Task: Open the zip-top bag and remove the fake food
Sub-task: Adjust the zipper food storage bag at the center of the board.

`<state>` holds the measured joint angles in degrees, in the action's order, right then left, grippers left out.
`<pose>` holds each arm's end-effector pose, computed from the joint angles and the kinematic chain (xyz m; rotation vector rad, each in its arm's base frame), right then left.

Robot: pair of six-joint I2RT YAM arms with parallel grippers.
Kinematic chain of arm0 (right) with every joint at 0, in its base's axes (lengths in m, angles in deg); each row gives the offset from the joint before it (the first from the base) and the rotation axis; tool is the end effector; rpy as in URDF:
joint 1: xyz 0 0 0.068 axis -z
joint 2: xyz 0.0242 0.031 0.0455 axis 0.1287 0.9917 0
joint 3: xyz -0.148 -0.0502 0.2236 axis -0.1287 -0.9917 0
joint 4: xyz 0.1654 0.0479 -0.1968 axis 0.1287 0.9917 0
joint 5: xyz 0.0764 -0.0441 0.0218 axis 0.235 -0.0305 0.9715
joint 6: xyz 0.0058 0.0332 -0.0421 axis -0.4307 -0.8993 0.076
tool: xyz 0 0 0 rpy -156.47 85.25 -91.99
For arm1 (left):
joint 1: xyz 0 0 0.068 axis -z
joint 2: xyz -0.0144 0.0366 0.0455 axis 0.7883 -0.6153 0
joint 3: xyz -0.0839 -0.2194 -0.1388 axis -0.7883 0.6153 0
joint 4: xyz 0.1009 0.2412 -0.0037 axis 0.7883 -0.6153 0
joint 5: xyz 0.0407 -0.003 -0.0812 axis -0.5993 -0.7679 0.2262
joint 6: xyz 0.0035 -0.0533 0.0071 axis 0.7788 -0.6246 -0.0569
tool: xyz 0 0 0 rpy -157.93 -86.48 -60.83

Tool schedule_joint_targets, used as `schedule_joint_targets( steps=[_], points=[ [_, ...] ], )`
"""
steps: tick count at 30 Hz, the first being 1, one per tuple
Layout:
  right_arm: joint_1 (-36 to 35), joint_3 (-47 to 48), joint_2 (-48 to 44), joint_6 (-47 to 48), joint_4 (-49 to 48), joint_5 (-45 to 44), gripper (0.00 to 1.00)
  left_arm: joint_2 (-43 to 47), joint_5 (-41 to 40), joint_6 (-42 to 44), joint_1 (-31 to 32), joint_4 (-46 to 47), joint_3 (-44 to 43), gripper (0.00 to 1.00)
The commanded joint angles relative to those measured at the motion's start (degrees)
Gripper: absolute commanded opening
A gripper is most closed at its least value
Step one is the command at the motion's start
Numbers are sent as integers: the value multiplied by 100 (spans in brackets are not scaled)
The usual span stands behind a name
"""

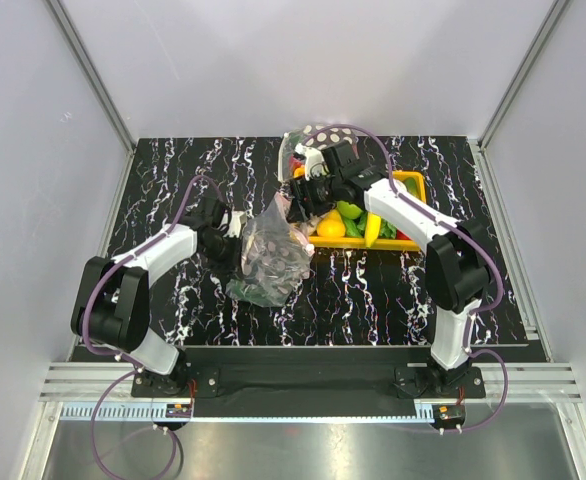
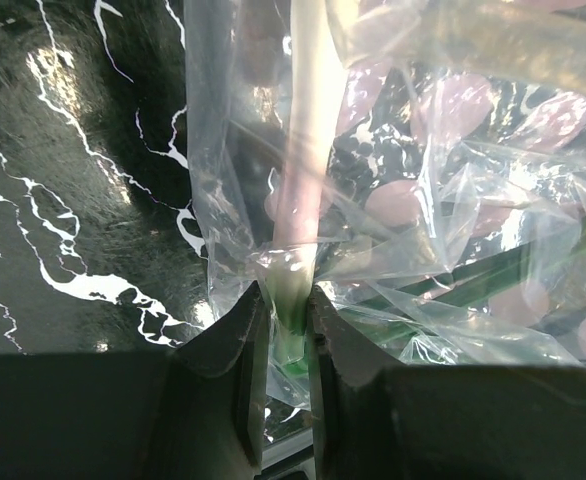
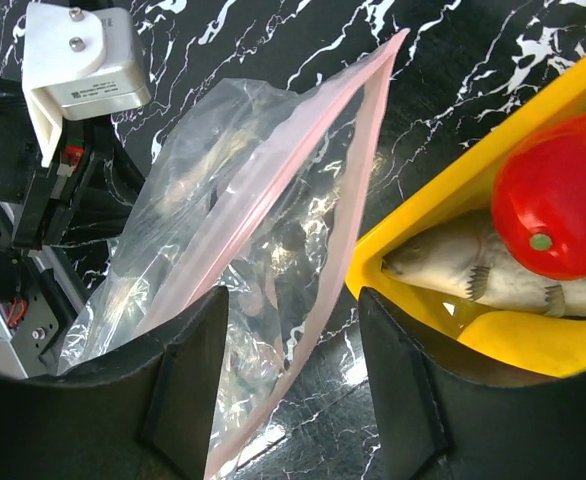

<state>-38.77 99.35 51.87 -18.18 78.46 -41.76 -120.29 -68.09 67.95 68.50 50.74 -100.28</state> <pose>0.3628 0.2416 0.2715 -0.8341 2.2507 0.8972 0.2670 -0.0908 0.1850 0.2926 2.8440 -0.5496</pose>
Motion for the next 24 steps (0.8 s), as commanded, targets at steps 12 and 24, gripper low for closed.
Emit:
schedule_joint_targets(
  steps=[12,24],
  points=[
    [-308,-150,-183,537,-226,-56,70,42,-2,131,85,73,-227,10],
    [-659,87,309,362,-332,1010,61,-90,24,210,172,56,-535,10]
  ],
)
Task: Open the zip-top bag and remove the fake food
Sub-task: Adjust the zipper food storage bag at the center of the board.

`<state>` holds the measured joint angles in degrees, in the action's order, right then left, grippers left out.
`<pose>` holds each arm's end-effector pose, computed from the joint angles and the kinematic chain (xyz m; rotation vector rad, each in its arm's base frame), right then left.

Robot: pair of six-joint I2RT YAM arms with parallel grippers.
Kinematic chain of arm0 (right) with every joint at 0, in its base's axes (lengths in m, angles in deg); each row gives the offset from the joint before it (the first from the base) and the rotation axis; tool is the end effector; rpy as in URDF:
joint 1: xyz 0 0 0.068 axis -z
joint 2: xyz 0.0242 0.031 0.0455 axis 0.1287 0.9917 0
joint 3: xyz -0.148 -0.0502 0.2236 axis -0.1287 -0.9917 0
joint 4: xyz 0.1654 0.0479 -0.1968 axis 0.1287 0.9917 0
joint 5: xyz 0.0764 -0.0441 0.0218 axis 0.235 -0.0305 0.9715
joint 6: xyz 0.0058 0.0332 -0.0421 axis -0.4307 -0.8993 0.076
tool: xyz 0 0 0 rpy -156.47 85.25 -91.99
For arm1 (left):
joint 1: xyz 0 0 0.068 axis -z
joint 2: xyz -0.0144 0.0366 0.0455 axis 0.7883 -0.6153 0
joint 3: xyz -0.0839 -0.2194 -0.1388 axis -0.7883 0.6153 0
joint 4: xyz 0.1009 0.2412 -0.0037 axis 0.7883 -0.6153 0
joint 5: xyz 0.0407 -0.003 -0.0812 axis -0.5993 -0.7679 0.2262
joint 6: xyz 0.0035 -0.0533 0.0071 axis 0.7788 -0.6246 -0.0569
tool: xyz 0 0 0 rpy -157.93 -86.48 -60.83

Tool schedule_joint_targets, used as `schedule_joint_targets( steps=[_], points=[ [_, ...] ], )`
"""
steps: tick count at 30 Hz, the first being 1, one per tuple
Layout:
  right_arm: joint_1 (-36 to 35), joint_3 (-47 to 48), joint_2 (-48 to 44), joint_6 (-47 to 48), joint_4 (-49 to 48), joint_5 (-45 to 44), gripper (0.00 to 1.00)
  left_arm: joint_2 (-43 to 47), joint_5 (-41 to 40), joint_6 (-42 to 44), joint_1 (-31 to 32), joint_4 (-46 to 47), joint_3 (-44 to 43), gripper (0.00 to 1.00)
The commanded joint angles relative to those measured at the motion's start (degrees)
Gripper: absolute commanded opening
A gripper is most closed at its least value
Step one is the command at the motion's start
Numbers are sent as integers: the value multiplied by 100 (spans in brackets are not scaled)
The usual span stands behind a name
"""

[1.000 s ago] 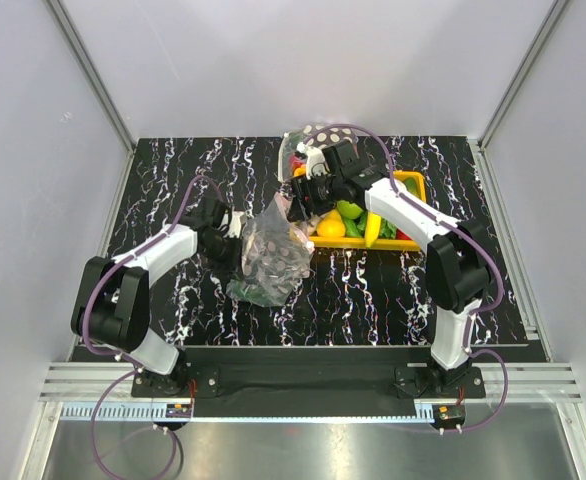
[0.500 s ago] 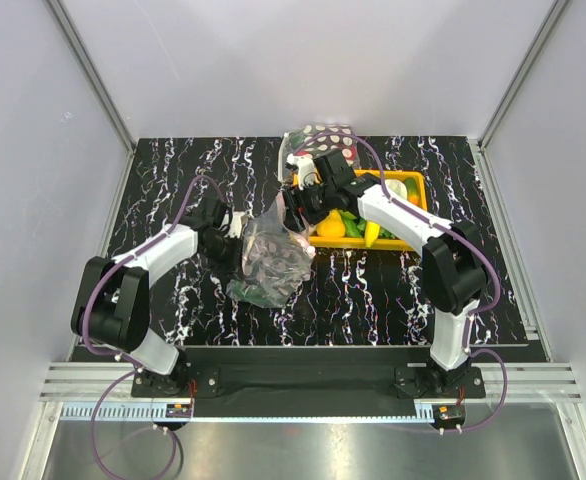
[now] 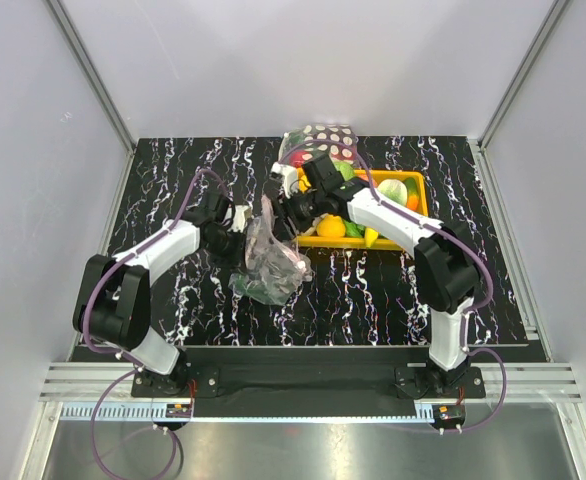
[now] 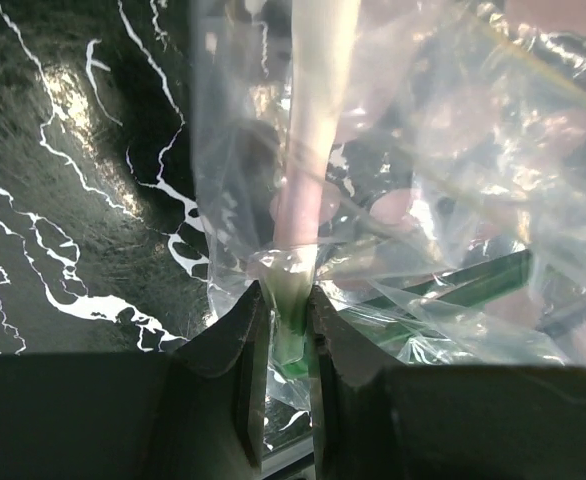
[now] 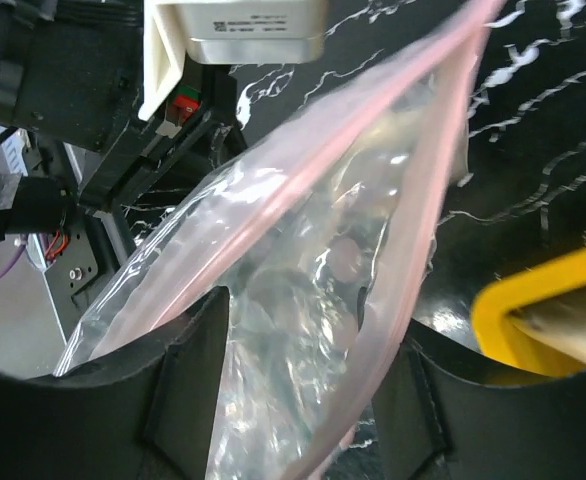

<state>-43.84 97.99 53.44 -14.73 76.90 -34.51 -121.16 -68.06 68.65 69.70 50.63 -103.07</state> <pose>0.3394 0.2770 0.2561 -1.0600 2.1777 1.0602 0.2747 -0.0995 0.1941 0.3437 2.8077 -0.5557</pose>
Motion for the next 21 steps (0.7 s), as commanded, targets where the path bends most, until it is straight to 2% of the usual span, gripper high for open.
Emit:
schedule_joint_targets(
  steps=[1,5,9,14,16,17,19,20,21],
  points=[
    [-161,240,231,17,-177,302,60,6,57,149,44,75,-255,10],
    [-196,258,346,17,-168,285,59,59,127,175,87,102,-238,10],
    [-196,284,328,-168,6,-512,57,103,32,167,87,111,-167,10],
    [-196,276,153,-159,166,-920,55,103,-119,158,87,93,-45,9],
    [-196,258,65,-256,201,-1007,37,68,-294,70,87,41,-53,9],
    [-196,275,47,-282,228,-999,21,-2,-390,35,87,-29,-71,9],
    [-196,354,21,-379,368,-955,5,41,-540,-53,87,-13,-79,25],
    [-196,372,3,-422,403,-955,0,216,-567,-97,79,49,-97,34],
    [-196,390,-58,-545,421,-990,0,331,-602,-219,79,67,-184,53]
  ],
)
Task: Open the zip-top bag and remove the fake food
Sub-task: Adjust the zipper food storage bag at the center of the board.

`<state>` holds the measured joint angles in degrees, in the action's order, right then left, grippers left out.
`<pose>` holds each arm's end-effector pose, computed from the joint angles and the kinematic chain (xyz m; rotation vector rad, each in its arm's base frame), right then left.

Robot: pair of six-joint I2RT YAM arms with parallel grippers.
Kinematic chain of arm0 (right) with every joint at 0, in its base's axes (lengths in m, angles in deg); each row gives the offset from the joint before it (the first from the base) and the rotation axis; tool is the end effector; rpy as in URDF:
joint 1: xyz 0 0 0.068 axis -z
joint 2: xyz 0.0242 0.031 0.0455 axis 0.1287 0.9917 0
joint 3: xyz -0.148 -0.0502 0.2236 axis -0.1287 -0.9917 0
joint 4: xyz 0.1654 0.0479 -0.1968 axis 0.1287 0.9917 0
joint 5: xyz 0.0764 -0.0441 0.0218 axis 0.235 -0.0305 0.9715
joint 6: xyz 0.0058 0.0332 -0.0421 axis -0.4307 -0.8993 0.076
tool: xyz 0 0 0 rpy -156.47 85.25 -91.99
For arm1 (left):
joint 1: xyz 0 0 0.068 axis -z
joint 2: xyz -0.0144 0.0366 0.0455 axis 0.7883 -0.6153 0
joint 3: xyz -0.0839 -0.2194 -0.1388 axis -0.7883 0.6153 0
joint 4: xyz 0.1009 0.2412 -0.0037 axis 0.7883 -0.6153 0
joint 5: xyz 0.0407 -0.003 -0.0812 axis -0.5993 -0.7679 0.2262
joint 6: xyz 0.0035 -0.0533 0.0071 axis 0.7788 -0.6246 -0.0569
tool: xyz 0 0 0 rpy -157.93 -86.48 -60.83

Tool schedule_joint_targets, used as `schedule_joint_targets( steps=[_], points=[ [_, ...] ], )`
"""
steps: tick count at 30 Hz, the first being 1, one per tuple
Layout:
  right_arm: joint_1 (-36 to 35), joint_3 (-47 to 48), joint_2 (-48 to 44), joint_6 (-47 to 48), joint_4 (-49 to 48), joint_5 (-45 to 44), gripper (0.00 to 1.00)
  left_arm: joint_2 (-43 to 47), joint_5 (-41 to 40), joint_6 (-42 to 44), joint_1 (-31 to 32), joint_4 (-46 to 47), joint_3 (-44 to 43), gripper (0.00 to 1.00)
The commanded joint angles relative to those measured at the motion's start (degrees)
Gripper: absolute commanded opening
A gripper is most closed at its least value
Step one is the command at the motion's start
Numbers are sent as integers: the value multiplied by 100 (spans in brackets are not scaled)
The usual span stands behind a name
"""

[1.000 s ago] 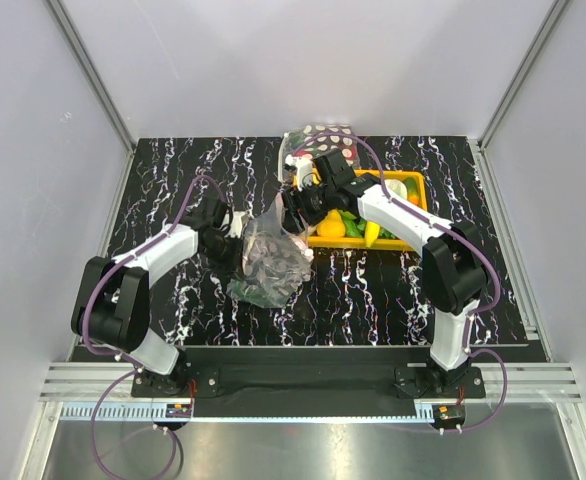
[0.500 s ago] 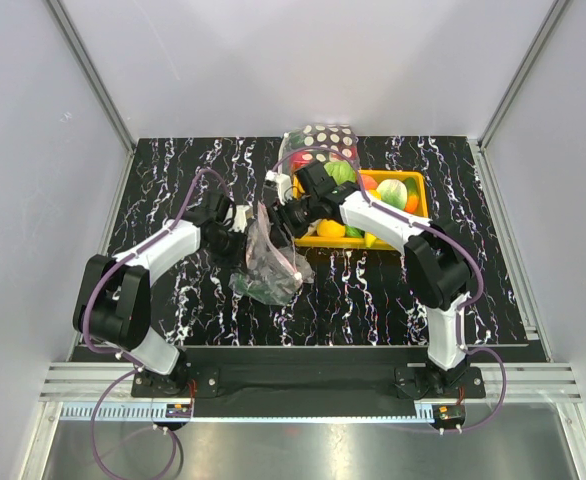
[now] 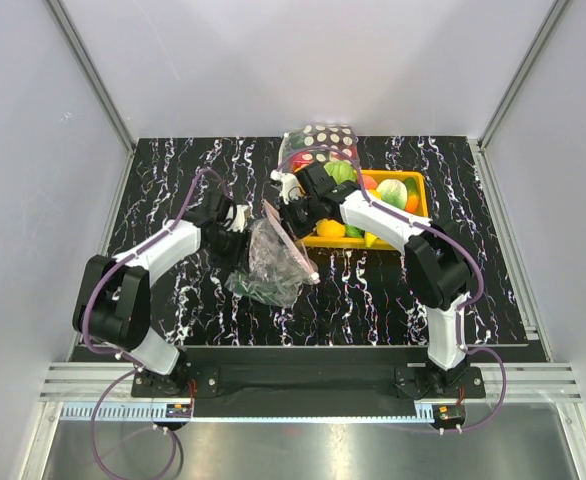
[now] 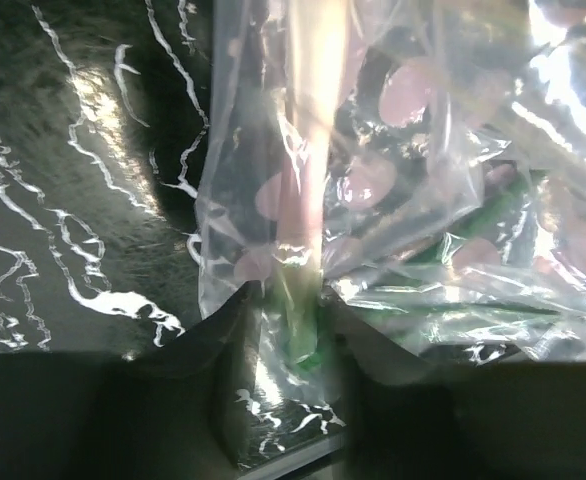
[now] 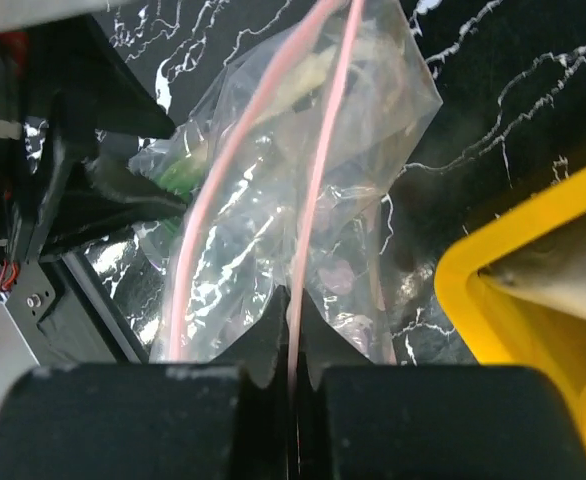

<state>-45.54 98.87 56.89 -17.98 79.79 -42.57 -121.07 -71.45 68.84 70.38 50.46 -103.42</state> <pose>0.3395 0.2882 0.2301 -0.9798 2.3484 0.9190 0.2750 -0.1011 0.1955 0.3510 2.8042 -0.4750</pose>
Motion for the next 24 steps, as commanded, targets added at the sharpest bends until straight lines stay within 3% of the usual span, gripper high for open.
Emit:
schedule_joint_targets(
  steps=[1,4,6,9,10,14,19,24],
  points=[
    [-26,320,-421,-290,150,-262,0,445,-333,-327,11,76,-237,60],
    [-26,591,-483,-492,431,-719,0,919,-973,-836,11,-354,-902,75],
    [-34,802,-492,-598,615,-1018,0,1227,-1247,-1352,11,-671,-1256,79],
    [-78,1066,-466,-642,826,-1342,0,1500,-968,-1838,19,-698,-1722,85],
    [-131,1128,-448,-668,888,-1431,0,1518,-853,-1935,2,-724,-1932,92],
    [-201,1357,-422,-914,941,-1590,0,1230,350,-2322,-33,-453,-2171,93],
    [-280,1515,-500,-1161,845,-1537,0,1096,1019,-2805,-182,-58,-1962,94],
    [-412,1393,-650,-1240,722,-1423,0,1035,1099,-3175,-182,426,-1750,96]
  ],
)
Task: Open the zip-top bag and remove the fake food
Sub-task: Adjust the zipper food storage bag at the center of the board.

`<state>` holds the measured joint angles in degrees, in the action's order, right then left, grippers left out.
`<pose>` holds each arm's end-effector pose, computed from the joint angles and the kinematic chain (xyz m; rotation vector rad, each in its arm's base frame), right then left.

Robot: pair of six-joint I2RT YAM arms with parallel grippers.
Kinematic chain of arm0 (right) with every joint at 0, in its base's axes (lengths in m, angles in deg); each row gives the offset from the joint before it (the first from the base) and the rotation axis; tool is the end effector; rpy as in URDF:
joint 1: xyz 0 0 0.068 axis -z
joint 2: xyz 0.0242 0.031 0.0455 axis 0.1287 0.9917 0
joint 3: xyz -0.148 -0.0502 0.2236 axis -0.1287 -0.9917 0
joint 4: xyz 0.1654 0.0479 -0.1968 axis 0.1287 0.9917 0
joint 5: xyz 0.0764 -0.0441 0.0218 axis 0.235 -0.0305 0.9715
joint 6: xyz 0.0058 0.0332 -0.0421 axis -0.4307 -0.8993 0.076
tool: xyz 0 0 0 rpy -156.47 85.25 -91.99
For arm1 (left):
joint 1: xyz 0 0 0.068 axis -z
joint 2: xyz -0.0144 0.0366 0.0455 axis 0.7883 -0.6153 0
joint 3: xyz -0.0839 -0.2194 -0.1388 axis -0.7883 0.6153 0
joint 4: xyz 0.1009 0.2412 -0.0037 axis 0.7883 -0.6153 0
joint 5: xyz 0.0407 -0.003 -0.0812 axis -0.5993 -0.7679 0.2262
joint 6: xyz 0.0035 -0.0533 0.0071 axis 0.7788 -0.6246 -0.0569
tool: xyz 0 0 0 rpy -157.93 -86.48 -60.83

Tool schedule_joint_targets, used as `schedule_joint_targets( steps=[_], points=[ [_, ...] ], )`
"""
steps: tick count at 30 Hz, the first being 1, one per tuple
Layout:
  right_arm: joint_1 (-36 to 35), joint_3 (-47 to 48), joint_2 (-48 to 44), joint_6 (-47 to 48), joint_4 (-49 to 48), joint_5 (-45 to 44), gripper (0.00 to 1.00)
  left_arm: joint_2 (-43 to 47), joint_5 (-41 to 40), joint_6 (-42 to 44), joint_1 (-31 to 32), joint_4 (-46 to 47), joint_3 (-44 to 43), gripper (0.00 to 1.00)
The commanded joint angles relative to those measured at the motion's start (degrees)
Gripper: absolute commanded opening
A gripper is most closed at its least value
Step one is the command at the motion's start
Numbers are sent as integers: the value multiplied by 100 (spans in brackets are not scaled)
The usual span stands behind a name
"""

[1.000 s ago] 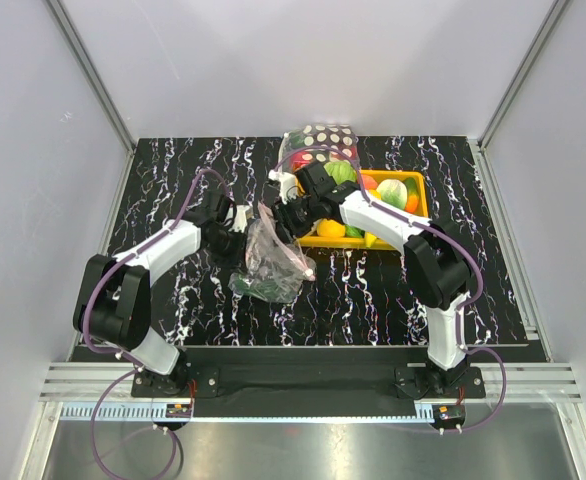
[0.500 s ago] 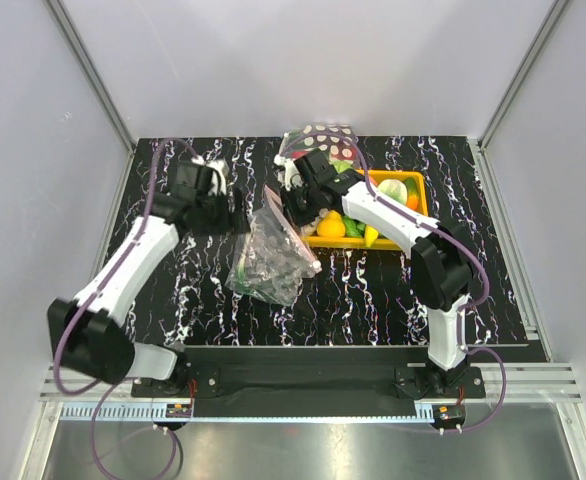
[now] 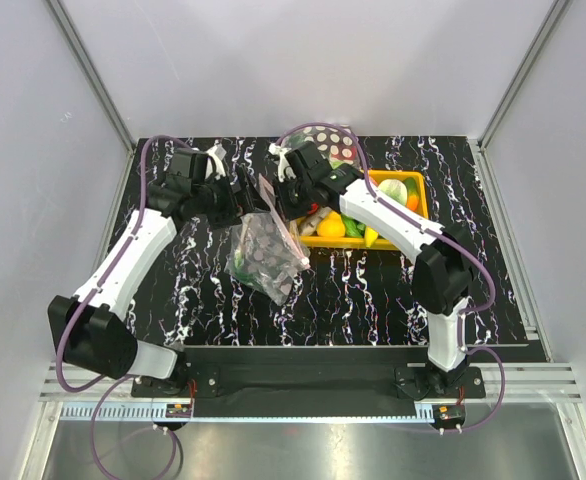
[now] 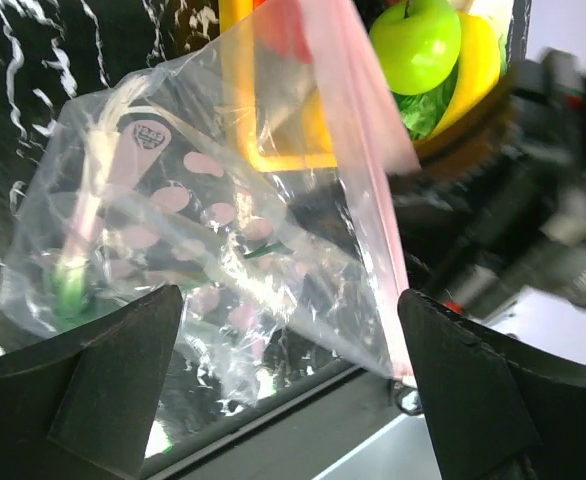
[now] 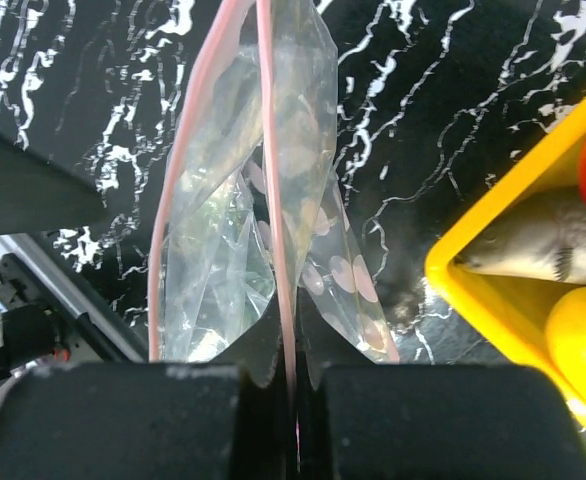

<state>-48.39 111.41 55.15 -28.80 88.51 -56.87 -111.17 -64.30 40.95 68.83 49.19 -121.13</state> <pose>0.3339 0.3018 0.3004 -0.7019 2.3719 0.7381 0.2811 -0.0991 0.3389 -0.1752 2.4370 -0.8829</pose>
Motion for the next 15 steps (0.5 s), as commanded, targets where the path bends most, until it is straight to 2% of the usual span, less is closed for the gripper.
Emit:
schedule_joint_targets(
  steps=[1,9,12,13,14,15],
  points=[
    [-146,94,-510,-158,-177,7,0,45,367,-412,-27,615,90,97],
    [-260,-231,-774,-149,-370,59,0,-43,613,-685,-19,1310,346,99],
    [-269,-267,-844,-149,-423,59,0,-131,805,-711,-10,1406,416,96],
    [-269,-258,-853,-166,-423,51,0,-131,867,-712,-10,1459,425,94],
    [-260,-258,-853,-175,-423,24,0,-131,902,-729,-18,1520,434,82],
    [-278,-258,-853,-184,-397,7,0,-131,946,-712,-10,1521,434,76]
  ],
)
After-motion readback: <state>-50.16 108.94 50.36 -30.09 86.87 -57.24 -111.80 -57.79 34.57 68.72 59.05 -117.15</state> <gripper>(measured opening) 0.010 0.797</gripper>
